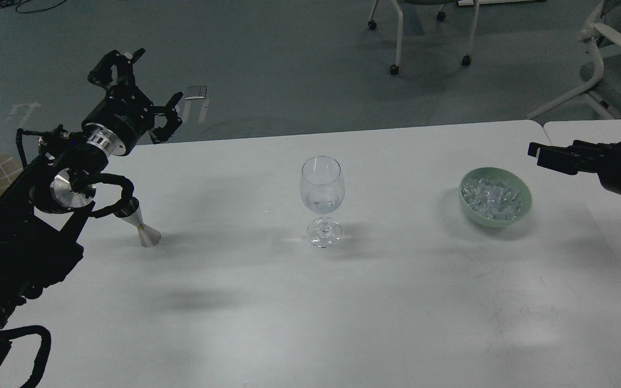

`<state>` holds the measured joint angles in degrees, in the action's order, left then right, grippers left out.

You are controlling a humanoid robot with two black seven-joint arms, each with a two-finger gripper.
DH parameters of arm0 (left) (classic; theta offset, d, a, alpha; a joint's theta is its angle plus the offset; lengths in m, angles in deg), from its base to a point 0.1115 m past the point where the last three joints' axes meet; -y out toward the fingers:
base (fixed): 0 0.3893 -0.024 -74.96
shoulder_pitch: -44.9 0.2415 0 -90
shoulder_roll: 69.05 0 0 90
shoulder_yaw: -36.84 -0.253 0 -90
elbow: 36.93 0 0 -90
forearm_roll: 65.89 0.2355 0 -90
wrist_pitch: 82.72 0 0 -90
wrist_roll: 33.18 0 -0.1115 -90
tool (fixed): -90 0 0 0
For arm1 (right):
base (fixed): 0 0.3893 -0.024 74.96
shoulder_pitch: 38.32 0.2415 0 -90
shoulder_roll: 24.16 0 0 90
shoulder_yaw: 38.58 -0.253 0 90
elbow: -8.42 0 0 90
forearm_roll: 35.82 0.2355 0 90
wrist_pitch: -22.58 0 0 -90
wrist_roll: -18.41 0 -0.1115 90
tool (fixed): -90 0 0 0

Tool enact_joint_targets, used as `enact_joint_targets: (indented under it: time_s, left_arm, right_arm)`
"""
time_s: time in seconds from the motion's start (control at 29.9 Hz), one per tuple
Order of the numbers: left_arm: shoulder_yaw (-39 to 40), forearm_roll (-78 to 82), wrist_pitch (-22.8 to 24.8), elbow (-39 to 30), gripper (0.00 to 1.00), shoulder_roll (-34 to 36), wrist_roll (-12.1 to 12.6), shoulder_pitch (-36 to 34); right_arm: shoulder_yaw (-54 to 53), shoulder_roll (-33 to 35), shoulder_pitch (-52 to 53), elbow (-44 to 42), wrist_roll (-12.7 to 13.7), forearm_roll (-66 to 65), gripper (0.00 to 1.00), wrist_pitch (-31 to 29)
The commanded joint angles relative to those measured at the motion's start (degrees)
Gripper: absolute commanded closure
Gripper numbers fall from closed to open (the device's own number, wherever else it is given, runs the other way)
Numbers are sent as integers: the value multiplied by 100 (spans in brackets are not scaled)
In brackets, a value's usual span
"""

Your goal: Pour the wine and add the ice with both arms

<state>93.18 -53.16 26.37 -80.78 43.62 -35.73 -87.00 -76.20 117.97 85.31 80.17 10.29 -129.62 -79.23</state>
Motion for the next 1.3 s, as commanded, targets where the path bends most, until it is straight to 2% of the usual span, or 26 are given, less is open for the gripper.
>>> enact_joint_targets:
  time_s: [0.0,0.2,0.57,0.7,0.77,0.87,1.27]
  left_arm:
    - [0,2,16,-1,3,0,0,15]
    - [0,2,16,-1,3,0,0,6]
    - [0,2,7,-1,3,-9,0,6]
    - [0,2,16,-1,3,-9,0,23]
    - [0,2,16,-1,3,0,0,32]
    - [0,10,25,-1,3,0,0,67]
    - [0,10,16,-1,3,-9,0,67]
  right_arm:
    - [-9,-518,-49,-239,223,-174,2,100]
    - [0,-1090,-5,-583,434,-174,2,83]
    - [386,-1082,-5,-600,575,-165,2,-172]
    - [413,-1109,12,-714,681,-166,9,-163]
    - [413,-1178,12,-767,724,-166,17,-163]
    - [413,-1284,30,-811,795,-148,25,-172]
    - [413,-1381,30,-820,795,-95,27,-251]
